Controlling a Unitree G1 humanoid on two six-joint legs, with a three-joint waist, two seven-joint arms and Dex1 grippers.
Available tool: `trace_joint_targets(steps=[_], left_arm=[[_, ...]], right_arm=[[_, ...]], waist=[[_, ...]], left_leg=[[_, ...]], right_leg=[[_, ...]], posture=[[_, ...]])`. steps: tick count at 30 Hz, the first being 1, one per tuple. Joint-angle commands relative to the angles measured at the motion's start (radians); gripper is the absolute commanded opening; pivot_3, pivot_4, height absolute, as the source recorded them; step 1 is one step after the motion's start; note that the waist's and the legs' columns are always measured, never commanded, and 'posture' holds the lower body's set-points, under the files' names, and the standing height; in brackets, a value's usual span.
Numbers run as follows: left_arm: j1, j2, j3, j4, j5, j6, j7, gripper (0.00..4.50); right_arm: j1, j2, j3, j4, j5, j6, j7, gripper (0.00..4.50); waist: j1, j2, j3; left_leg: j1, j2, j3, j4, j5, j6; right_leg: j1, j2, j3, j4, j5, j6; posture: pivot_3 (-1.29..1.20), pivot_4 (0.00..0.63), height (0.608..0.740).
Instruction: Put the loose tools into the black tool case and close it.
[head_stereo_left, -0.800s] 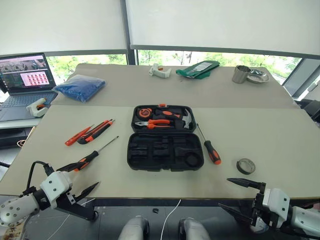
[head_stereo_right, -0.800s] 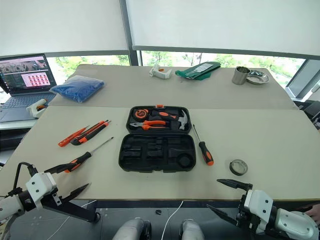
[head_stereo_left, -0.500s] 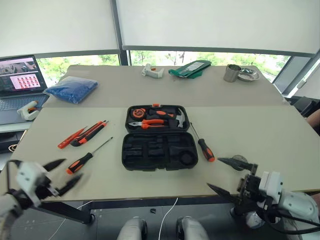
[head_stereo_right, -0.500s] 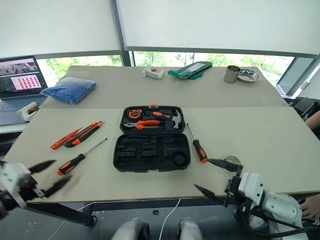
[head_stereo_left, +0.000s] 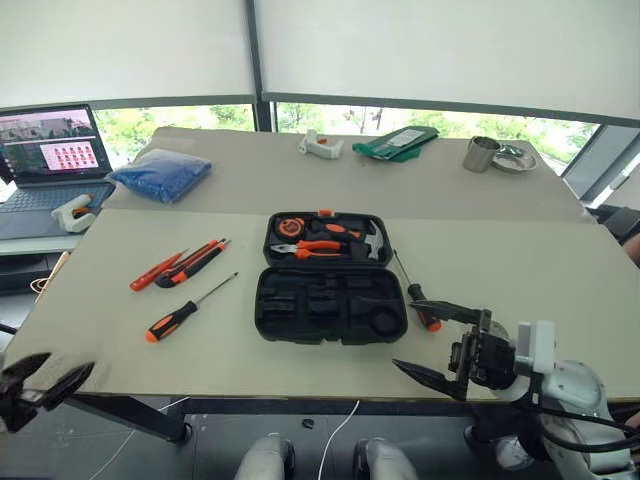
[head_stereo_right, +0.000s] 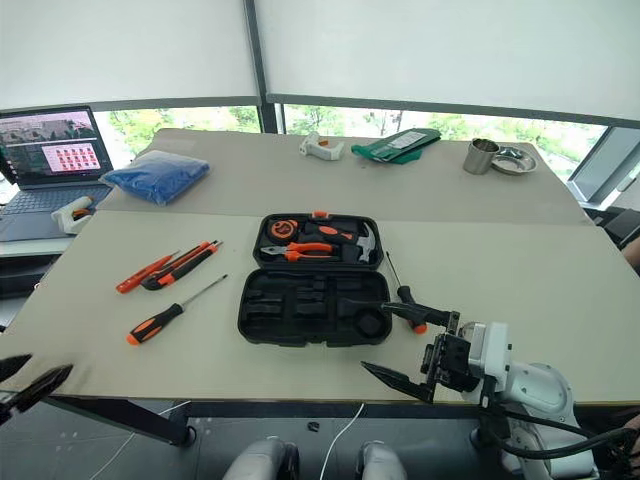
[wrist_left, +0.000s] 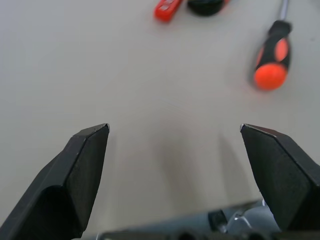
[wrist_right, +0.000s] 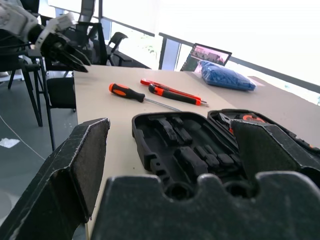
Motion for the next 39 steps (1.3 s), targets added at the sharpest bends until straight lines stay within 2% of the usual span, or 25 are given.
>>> trace_joint_targets(steps=[1, 4, 6, 8, 9, 16, 17, 21, 27, 29, 31, 36, 39], left_arm=[[-0.097, 0.047, -0.111, -0.083, 0.004, 0.131, 0.048, 4.50], [-0.206, 0.059, -0.227, -0.078, 0.041, 0.208, 0.088, 4.50], [-0.247, 0.064, -0.290, -0.062, 0.068, 0.247, 0.097, 4.50], [-0.256, 0.079, -0.344, -0.047, 0.125, 0.230, 0.094, 3.96], [-0.255, 0.085, -0.359, -0.042, 0.140, 0.227, 0.086, 3.84], [-0.292, 0.079, -0.366, -0.053, 0.142, 0.128, -0.024, 1.09], [-0.330, 0.076, -0.365, -0.057, 0.137, 0.089, -0.047, 0.86], [-0.505, 0.042, -0.402, -0.059, 0.126, -0.016, -0.111, 0.85], [-0.784, -0.044, -0.652, -0.023, 0.233, -0.095, -0.208, 0.85], [-0.879, -0.095, -0.761, 0.051, 0.327, -0.151, -0.225, 0.85], [-0.982, -0.154, -0.869, 0.175, 0.448, -0.250, -0.229, 0.85], [-1.095, -0.238, -0.992, 0.380, 0.597, -0.409, -0.250, 0.85], [-1.121, -0.258, -1.015, 0.447, 0.648, -0.468, -0.249, 0.85]], right_arm=[[-0.028, -0.002, -0.017, -0.009, 0.004, 0.011, -0.007, 4.49], [-0.051, 0.000, -0.008, 0.011, 0.000, 0.019, -0.002, 4.49], [-0.066, 0.004, -0.006, 0.029, -0.008, 0.016, 0.002, 4.49], [-0.081, 0.005, -0.008, 0.040, -0.010, 0.016, 0.001, 4.50], [-0.085, 0.005, -0.010, 0.042, -0.010, 0.017, 0.001, 4.50], [-0.048, -0.022, -0.059, 0.037, 0.018, 0.038, 0.003, 4.50], [-0.044, -0.029, -0.078, 0.040, 0.028, 0.043, 0.000, 4.50], [-0.049, -0.048, -0.146, 0.046, 0.061, 0.077, -0.020, 4.50], [-0.126, -0.097, -0.191, 0.105, 0.072, 0.137, -0.017, 4.50], [-0.160, -0.118, -0.178, 0.121, 0.062, 0.171, -0.010, 4.50], [-0.201, -0.129, -0.160, 0.131, 0.057, 0.204, -0.011, 4.50], [-0.234, -0.116, -0.127, 0.114, 0.045, 0.237, -0.008, 4.50], [-0.223, -0.105, -0.127, 0.094, 0.045, 0.239, -0.021, 4.50]], waist=[[-0.004, 0.001, -0.001], [-0.011, 0.001, -0.001], [-0.019, 0.000, -0.002], [-0.027, 0.000, -0.002], [-0.029, 0.000, -0.002], [-0.028, 0.001, -0.002], [-0.027, 0.001, -0.001], [-0.008, 0.000, -0.001], [-0.004, 0.001, -0.001], [-0.005, 0.001, -0.001], [-0.005, 0.000, -0.001], [-0.013, 0.000, -0.001], [-0.013, 0.000, -0.001]], left_leg=[[-0.001, 0.001, 0.001, 0.000, 0.000, 0.000], [0.000, 0.002, 0.005, 0.000, 0.000, 0.000], [0.001, 0.001, 0.010, 0.000, 0.000, 0.000], [0.001, 0.001, 0.011, 0.000, 0.000, -0.001], [0.001, 0.002, 0.011, 0.000, -0.002, -0.003], [0.002, 0.012, 0.011, 0.000, -0.006, -0.009], [0.002, 0.012, 0.011, 0.000, -0.006, -0.009], [0.002, 0.012, 0.011, 0.001, -0.006, -0.011], [0.004, 0.011, 0.013, 0.002, -0.005, -0.011], [0.004, 0.011, 0.013, 0.004, -0.005, -0.009], [0.003, 0.010, 0.014, 0.004, 0.001, 0.000], [0.002, 0.012, 0.014, 0.006, 0.000, 0.000], [0.000, 0.012, 0.014, 0.006, 0.000, 0.000]], right_leg=[[0.000, 0.000, 0.000, -0.001, 0.000, 0.000], [0.002, 0.005, 0.000, -0.002, 0.001, 0.000], [0.001, 0.006, 0.001, -0.003, 0.016, -0.001], [0.000, 0.007, 0.001, -0.003, 0.019, -0.003], [0.000, 0.009, 0.001, -0.002, 0.019, -0.003], [-0.001, 0.021, 0.000, -0.002, 0.015, -0.009], [-0.001, 0.021, 0.000, -0.002, 0.014, -0.010], [0.000, 0.020, 0.000, -0.002, 0.014, -0.012], [0.002, 0.021, 0.002, -0.002, 0.017, -0.011], [0.003, 0.022, 0.002, -0.002, 0.018, -0.011], [0.003, 0.024, 0.003, -0.002, 0.018, -0.010], [0.002, 0.029, 0.005, -0.002, 0.021, -0.006], [0.000, 0.030, 0.005, -0.002, 0.021, -0.007]], posture=[[0.00, 0.150, 0.740], [0.00, 0.150, 0.740], [0.00, 0.150, 0.740], [0.00, 0.150, 0.740], [0.00, 0.150, 0.740], [0.00, 0.150, 0.740], [0.00, 0.150, 0.740], [0.00, 0.150, 0.740], [0.00, 0.150, 0.740], [0.00, 0.150, 0.740], [0.00, 0.150, 0.740], [0.00, 0.150, 0.740], [0.00, 0.150, 0.740]])
